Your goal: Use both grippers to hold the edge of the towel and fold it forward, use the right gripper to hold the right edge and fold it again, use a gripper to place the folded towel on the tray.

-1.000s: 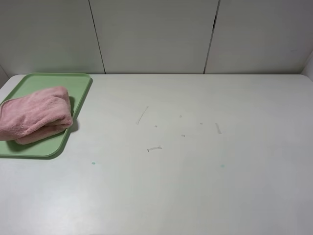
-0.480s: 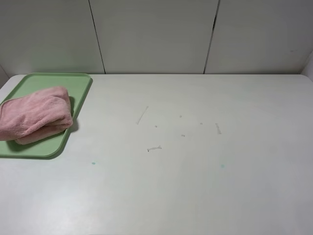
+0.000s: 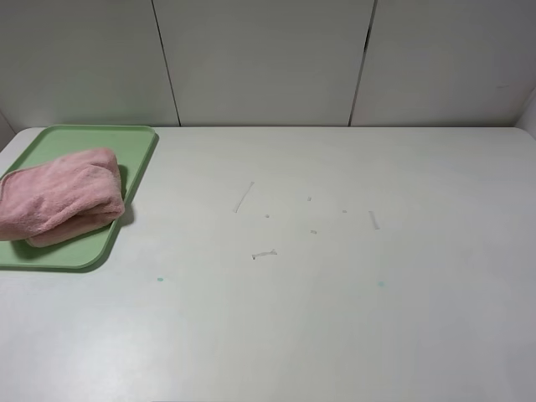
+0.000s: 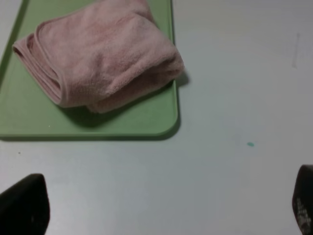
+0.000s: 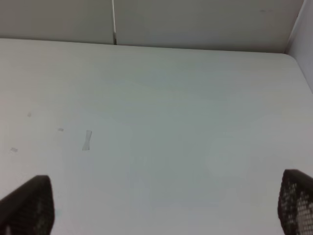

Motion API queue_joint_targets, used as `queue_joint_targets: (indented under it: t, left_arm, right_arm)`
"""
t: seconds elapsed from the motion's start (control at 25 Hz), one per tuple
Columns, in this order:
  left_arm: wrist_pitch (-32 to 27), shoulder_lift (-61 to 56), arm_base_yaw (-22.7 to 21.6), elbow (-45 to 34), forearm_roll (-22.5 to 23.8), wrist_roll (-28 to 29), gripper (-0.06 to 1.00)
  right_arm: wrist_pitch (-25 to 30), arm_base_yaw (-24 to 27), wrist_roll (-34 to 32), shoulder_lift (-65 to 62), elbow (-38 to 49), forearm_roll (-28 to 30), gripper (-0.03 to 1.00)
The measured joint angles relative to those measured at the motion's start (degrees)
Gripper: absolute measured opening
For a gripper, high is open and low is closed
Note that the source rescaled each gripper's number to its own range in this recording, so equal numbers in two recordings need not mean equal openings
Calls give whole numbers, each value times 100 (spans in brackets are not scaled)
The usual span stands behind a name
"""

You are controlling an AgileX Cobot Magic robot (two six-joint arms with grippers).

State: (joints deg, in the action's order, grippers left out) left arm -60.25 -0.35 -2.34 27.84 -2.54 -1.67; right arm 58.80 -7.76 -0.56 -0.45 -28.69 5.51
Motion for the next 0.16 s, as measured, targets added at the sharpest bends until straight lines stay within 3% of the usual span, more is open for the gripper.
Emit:
queue_joint_targets:
  t: [0.16]
  left_arm:
    - [0,0,0,0,0,0,100]
  right_arm:
    - [0,0,0,0,0,0,100]
